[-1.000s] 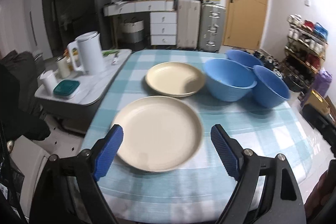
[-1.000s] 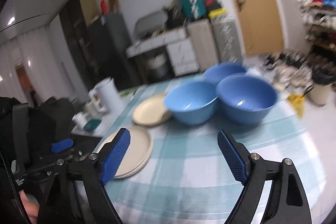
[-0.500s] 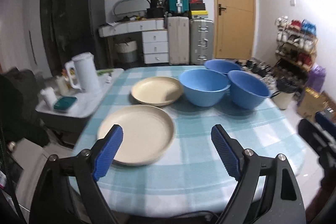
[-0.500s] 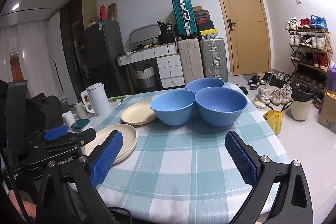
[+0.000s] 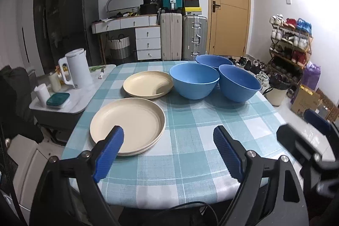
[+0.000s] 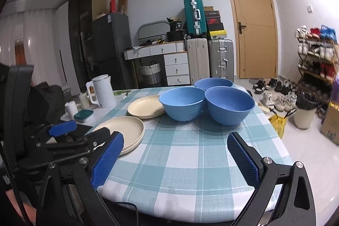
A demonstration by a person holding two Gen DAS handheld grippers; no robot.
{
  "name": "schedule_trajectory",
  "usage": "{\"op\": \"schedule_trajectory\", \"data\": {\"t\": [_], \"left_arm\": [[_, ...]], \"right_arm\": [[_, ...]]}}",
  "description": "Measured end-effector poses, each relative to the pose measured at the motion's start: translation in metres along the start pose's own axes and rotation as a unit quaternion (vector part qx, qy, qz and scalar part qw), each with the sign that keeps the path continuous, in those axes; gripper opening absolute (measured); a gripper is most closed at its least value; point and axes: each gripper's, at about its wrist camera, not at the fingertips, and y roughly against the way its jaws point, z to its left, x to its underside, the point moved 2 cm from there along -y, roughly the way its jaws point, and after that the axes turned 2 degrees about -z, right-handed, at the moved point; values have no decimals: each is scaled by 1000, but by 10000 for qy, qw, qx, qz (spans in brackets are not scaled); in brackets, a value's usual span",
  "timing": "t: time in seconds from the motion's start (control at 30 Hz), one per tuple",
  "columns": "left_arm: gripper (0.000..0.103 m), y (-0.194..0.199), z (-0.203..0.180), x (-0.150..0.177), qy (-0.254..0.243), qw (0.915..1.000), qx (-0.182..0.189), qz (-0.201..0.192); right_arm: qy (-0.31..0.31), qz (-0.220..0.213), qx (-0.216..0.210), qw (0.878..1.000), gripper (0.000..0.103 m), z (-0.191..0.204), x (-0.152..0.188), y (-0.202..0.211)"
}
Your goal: Organize plates and bowls
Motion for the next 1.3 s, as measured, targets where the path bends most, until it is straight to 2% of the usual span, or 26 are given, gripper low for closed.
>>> {"op": "schedule_trajectory", "data": {"t": [0.63, 0.83, 0.93, 1.17, 1.3], "left_arm": [[87, -9, 23, 7, 324, 9992, 129, 193], [87, -26, 33, 14, 430, 9979, 242, 416], [87, -37, 41, 18, 547, 9969, 178, 544], [87, -72, 60, 17, 762, 9930, 152, 889], [87, -91, 67, 11, 622, 9917, 39, 1121]], "right_arm": [[-20, 330, -24, 9994, 100, 13, 2, -26], [414, 405, 109, 9983, 100, 27, -1, -52], [570, 458, 105, 9973, 100, 32, -2, -70], [330, 652, -29, 9973, 100, 26, 0, -106], [208, 637, 33, 9977, 100, 20, -2, -123]]}}
